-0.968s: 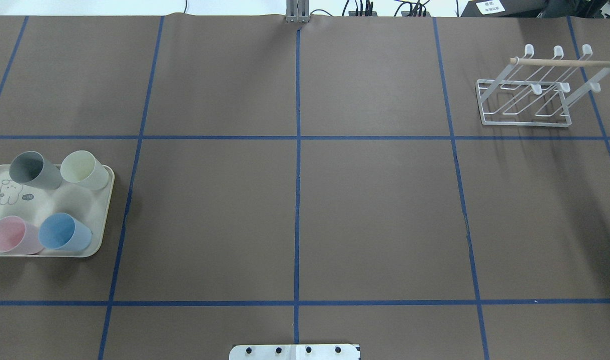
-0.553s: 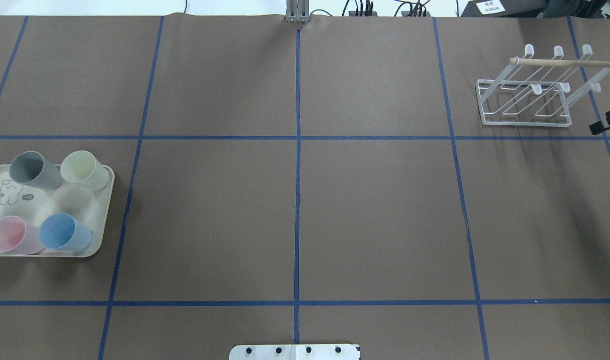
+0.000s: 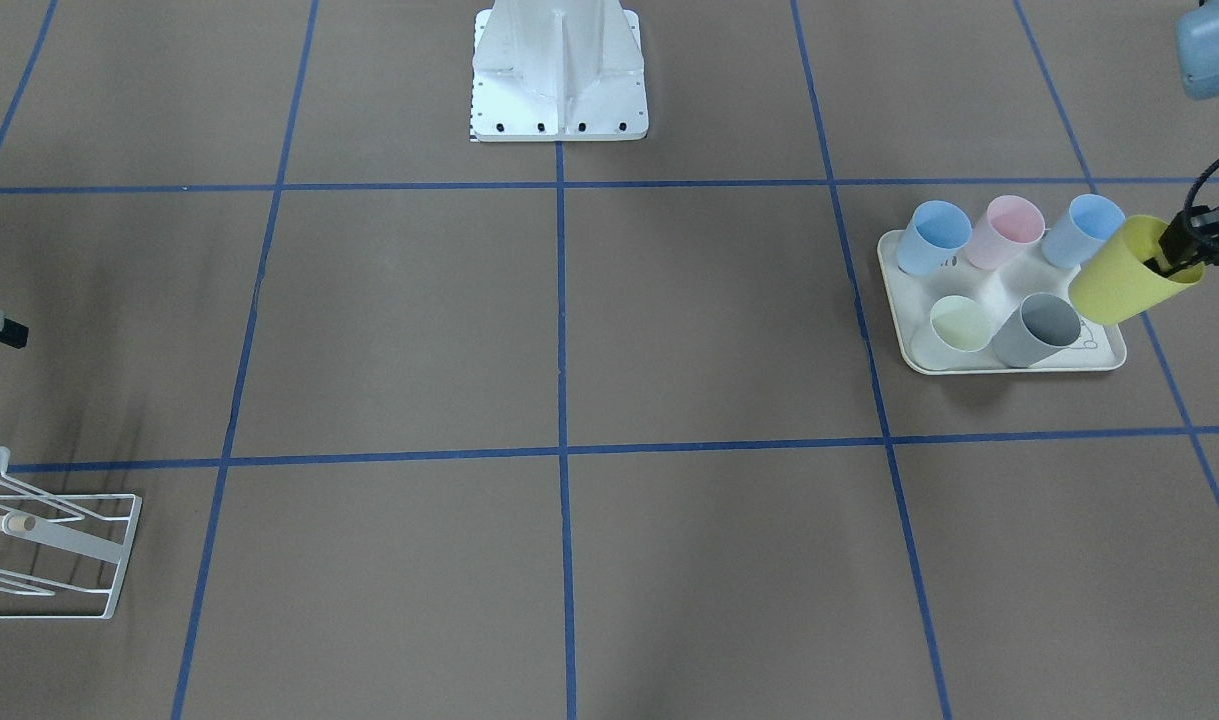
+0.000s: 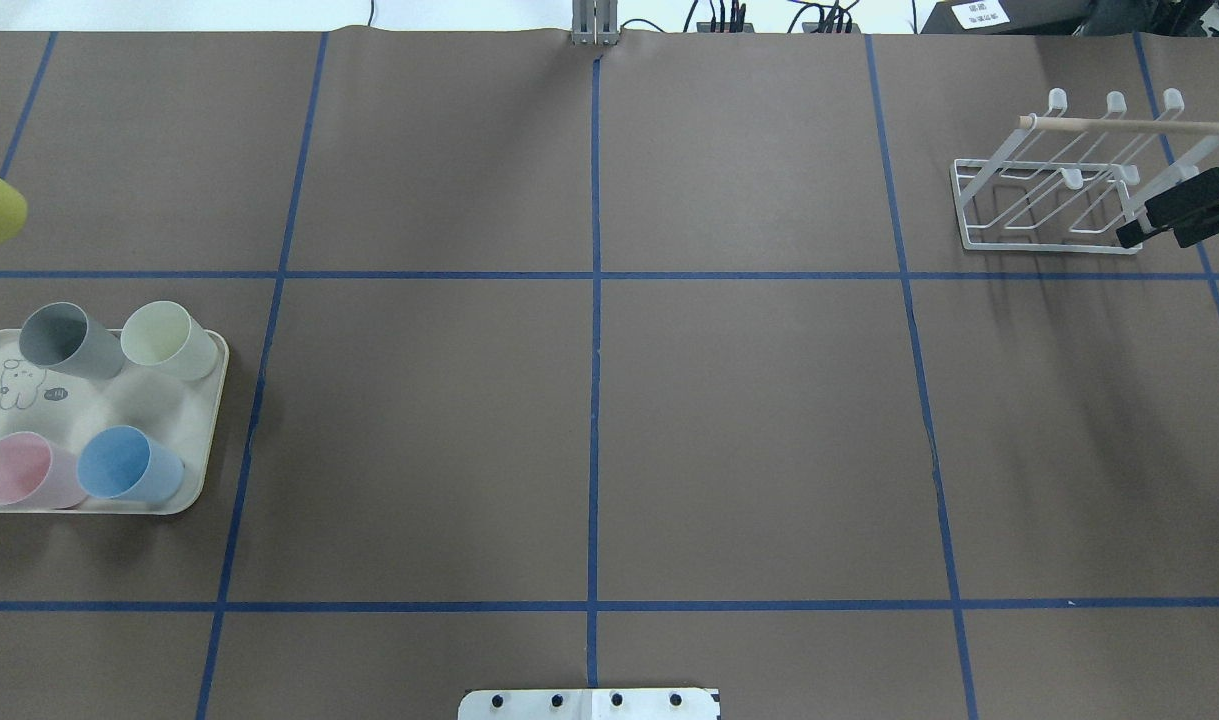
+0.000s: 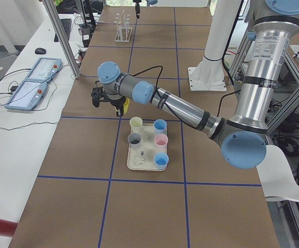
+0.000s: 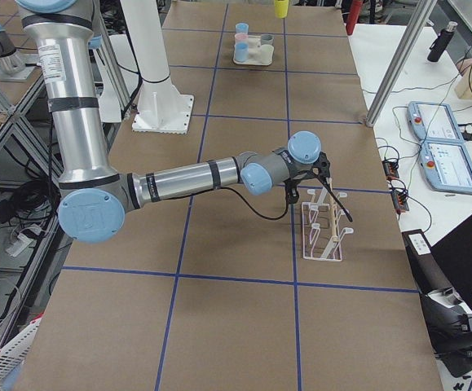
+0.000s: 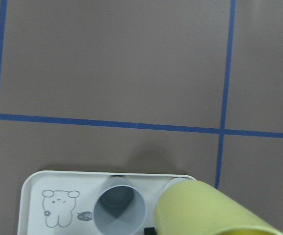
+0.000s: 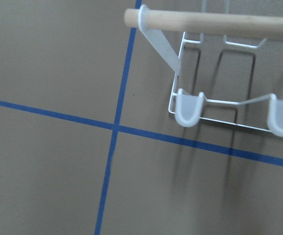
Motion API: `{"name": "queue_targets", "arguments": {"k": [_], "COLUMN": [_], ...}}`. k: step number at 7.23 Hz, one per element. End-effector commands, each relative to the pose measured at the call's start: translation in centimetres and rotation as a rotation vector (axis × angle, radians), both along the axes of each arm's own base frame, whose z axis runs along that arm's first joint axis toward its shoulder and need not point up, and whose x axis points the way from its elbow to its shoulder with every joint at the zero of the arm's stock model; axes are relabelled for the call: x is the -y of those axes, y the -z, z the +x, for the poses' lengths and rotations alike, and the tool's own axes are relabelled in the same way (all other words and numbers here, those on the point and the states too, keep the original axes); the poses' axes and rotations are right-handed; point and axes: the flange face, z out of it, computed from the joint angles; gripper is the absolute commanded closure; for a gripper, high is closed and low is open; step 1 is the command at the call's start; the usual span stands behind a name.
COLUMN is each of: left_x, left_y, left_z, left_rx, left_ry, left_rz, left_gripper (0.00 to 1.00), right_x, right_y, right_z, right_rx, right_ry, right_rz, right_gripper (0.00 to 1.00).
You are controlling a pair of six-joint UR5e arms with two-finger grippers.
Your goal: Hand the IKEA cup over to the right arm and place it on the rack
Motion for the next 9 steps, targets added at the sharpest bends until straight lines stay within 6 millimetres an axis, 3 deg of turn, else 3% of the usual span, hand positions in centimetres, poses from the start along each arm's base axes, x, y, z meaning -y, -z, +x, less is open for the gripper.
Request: {"name": "queue_targets", "arguments": {"k": [1, 3, 4, 5, 6, 8, 9], "left_x": [-1.1, -1.8, -2.5, -2.3, -2.6, -2.5, -1.5], "left_y": [8.4, 13.9, 17.1, 18.9, 19.8, 20.7, 21.0], "left_z": [6.2, 11.5, 15.3, 16.9, 18.5, 21.8, 22.7], "left_rx": [-0.079, -0.146, -0.167, -0.175, -0.178, -0.186, -0.200], "left_ry": [-0.001, 0.011, -0.005, 0.015, -0.008, -0.051, -0.058], "left_rz": [-0.052, -0.138, -0.183, -0.259, -0.268, -0.266, -0.246], "left_gripper": [1.00, 1.00, 1.00, 1.00, 1.00, 1.00, 1.00], "right_x": [2.0, 2.8, 2.5, 1.7, 1.1, -3.3, -5.3], "right_y": [5.6, 12.0, 15.7, 18.9, 22.0, 24.9, 25.9], "right_z": [-4.1, -10.6, -14.4, -17.9, -20.6, -27.2, -29.4], "right_rx": [0.020, 0.029, 0.026, 0.039, 0.058, 0.178, 0.271], "right_ry": [-0.025, -0.032, -0.018, 0.000, -0.027, -0.189, -0.254], "right_rz": [-0.053, -0.089, -0.027, 0.002, 0.055, 0.090, 0.062], "right_gripper": [0.01, 0.01, 0.01, 0.01, 0.01, 0.01, 0.01]}}
